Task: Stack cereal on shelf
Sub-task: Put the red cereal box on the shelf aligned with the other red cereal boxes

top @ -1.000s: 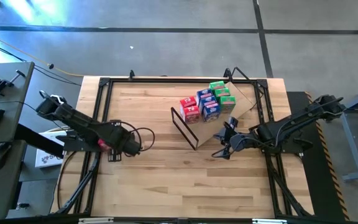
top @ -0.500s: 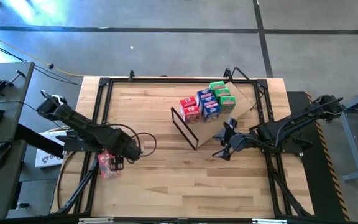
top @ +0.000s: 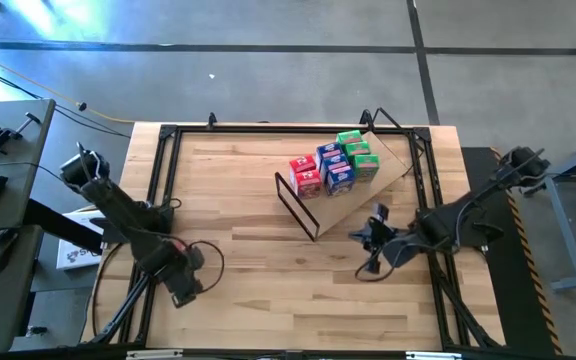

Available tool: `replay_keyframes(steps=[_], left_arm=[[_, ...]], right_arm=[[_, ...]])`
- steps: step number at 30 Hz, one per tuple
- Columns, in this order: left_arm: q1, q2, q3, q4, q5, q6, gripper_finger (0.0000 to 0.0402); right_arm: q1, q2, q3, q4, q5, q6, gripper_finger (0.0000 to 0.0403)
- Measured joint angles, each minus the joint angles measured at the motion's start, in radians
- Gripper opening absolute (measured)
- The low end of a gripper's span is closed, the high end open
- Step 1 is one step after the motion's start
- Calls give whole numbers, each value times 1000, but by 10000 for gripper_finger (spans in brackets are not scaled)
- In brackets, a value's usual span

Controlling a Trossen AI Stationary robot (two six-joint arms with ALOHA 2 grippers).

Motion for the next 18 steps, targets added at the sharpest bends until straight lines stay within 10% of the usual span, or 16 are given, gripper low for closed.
replay_keyframes(steps=[10, 18], left_arm=[[-8, 57, 9, 202, -132, 4, 26], [14, 92, 77, -242, -17, -91, 25]], right_arm=[[63, 0, 0, 12, 41, 46, 2], [64, 0, 0, 19, 41, 59, 2]])
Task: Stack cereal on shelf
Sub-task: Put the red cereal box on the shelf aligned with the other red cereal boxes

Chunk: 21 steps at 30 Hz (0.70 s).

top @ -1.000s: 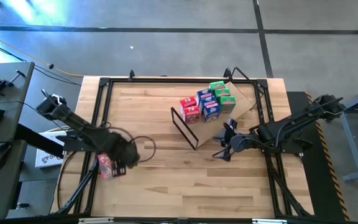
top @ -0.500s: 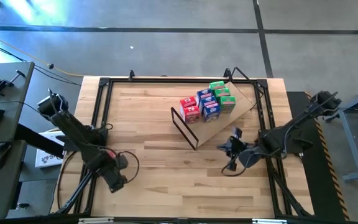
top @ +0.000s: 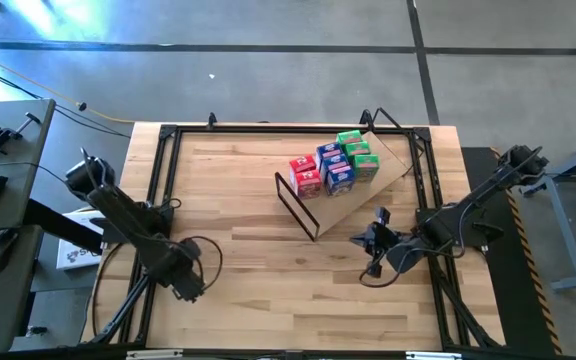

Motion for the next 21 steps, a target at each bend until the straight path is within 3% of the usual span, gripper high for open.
replay_keyframes(steps=[5, 9, 18, 21], left_arm=[[-6, 39, -77, 188, 15, 17, 25], [-2, 62, -73, 276, -33, 48, 25], [96, 80, 124, 506, -378, 290, 25], [108, 78, 205, 503, -418, 359, 25]], right_arm=[[0, 0, 0, 0, -2, 2, 2], [0, 0, 0, 0, -20, 3, 2], [0, 0, 0, 26, -36, 4, 2], [0, 0, 0, 48, -62, 6, 2]])
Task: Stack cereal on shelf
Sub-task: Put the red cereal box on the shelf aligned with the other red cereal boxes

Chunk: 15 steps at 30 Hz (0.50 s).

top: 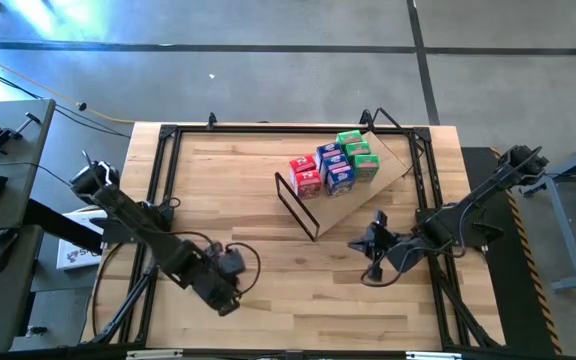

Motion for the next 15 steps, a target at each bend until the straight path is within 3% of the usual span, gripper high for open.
replay_keyframes(steps=[3, 7, 12, 15], left_arm=[[-40, -26, 0, -57, -6, -51, 23], [-93, -34, -64, -235, -67, -297, 8], [-106, -35, -204, -300, 25, -497, 2], [-106, -35, -268, -312, 28, -586, 3]], right_arm=[[4, 0, 0, 19, -40, 21, 2], [25, 0, 0, 20, -12, 17, 2], [36, 0, 0, 21, 19, 19, 2], [43, 0, 0, 22, 32, 22, 2]])
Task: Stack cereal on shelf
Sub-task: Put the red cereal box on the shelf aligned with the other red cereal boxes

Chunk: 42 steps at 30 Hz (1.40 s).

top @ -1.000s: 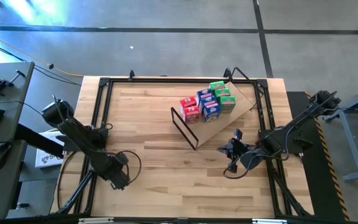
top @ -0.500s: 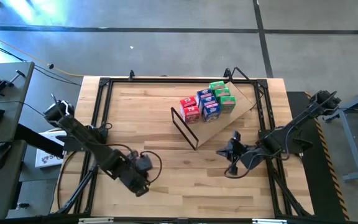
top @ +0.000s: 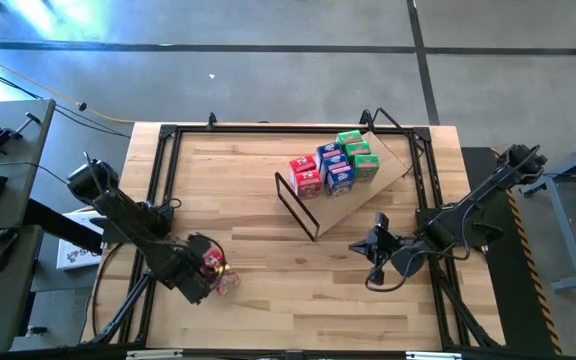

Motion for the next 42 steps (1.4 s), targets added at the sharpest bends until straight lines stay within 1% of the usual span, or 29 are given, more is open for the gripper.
replay_keyframes(steps=[3, 6, 9, 11, 14, 16, 18, 20, 22, 24, 25, 28, 31, 35, 39, 42], left_arm=[[3, 0, -46, 22, -15, -29, 3], [4, 0, -69, 178, -58, 26, 3], [15, 0, -90, 414, -109, 119, 3], [27, 0, -104, 580, -173, 198, 3], [66, 0, -106, 813, -261, 360, 3], [92, 0, -105, 960, -270, 479, 3], [91, -5, -86, 1041, -262, 571, 3], [48, -20, -59, 1038, -257, 598, 3], [-8, -26, -58, 995, -269, 532, 3], [-57, -9, -78, 951, -288, 397, 3], [-74, 11, -93, 956, -302, 331, 3], [-89, 79, -125, 968, -346, 175, 3], [-71, 160, -124, 1006, -335, 102, 3], [-47, 238, -124, 1065, -327, 54, 3], [-20, 279, -123, 1089, -340, 17, 3], [-2, 295, -122, 1106, -362, 16, 3]], right_arm=[[2, 0, 0, 0, 1, 1, 2], [2, 0, 0, 0, 1, 1, 2], [2, 0, 0, 2, 1, 1, 2], [2, 0, 0, 12, 0, 1, 2], [2, 0, 0, 37, -2, 0, 2], [2, 0, 0, 62, -7, 3, 2], [2, 12, 0, 105, -13, 25, 2], [2, 47, 0, 174, -38, 44, 2], [-1, 111, 0, 290, -70, 44, 3], [-10, 188, 0, 414, -92, 44, 7], [-17, 229, 0, 475, -107, 45, 11], [-47, 356, 0, 625, -131, 80, 32], [-80, 477, 2, 745, -133, 164, 55], [-99, 633, 65, 801, -131, 221, 57], [-116, 780, 185, 800, -152, 233, 33], [-140, 868, 284, 757, -143, 279, 10]])
